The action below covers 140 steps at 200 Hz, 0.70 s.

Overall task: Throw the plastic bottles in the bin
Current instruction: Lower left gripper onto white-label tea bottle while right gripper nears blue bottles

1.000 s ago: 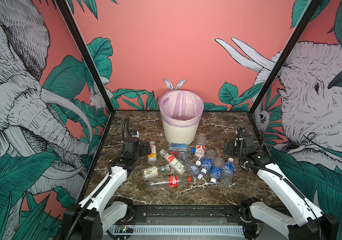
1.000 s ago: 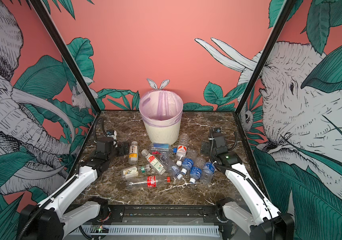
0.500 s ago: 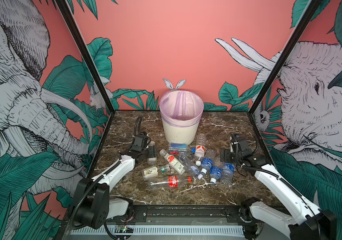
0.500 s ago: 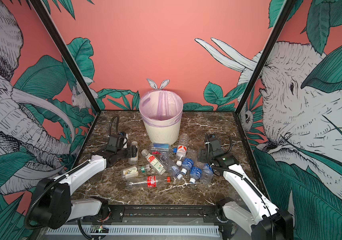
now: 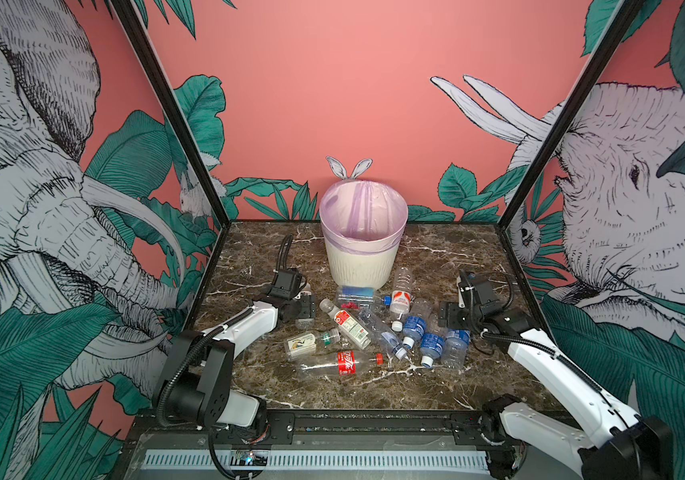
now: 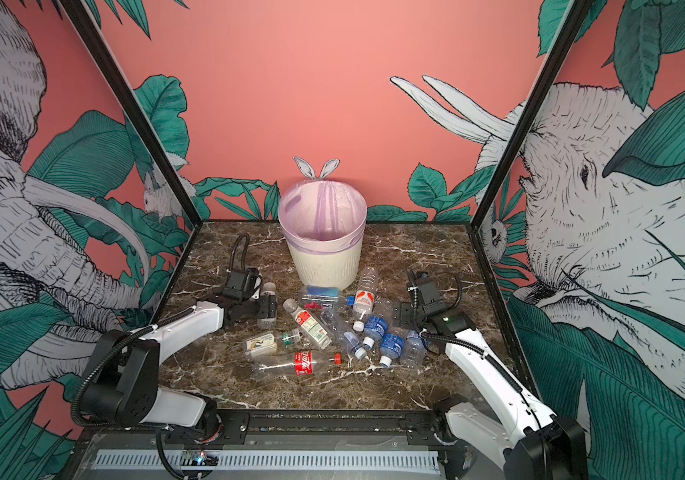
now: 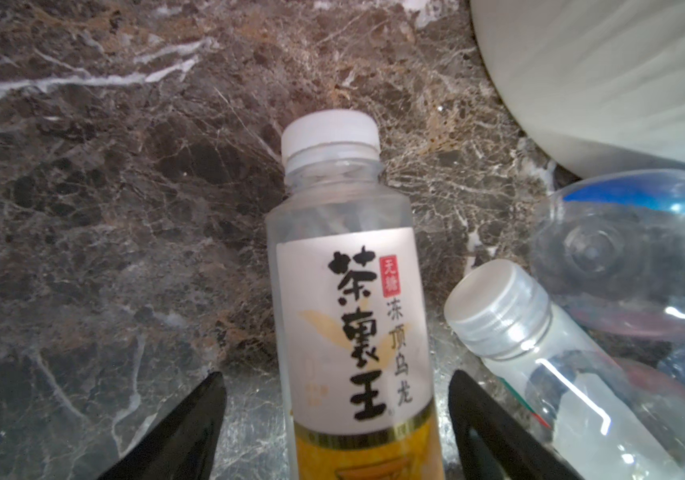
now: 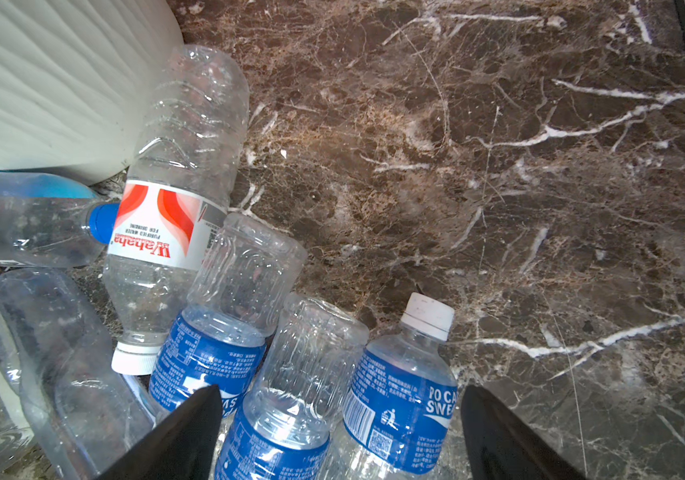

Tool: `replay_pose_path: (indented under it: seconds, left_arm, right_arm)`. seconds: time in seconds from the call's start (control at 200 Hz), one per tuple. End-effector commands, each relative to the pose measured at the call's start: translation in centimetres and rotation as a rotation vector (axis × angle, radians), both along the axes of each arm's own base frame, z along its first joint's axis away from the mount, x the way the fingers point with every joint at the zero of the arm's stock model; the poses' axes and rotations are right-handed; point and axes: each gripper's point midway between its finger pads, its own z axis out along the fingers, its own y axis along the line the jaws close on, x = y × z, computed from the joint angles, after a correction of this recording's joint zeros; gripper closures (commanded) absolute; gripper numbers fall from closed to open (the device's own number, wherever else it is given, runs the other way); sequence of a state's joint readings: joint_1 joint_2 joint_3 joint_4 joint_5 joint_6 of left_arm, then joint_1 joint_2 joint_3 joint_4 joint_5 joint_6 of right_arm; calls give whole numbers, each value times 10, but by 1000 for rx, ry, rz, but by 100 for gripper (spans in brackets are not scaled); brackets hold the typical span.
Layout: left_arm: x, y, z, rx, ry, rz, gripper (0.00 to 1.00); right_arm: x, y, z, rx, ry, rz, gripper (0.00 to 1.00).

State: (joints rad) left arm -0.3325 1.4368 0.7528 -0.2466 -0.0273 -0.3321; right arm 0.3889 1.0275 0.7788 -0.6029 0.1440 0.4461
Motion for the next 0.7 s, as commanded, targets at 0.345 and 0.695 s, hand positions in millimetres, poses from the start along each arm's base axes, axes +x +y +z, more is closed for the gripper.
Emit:
replay_pose_path:
  seconds: [0.345,0.695]
  left_arm:
    - [2,0,-9,61,40,-15,25]
    - [1,2,-14,91,54,-23,26]
  right_arm:
    - [0,7,-7,14,10,0,8]
    - [-1,14,-7,12,11,16,8]
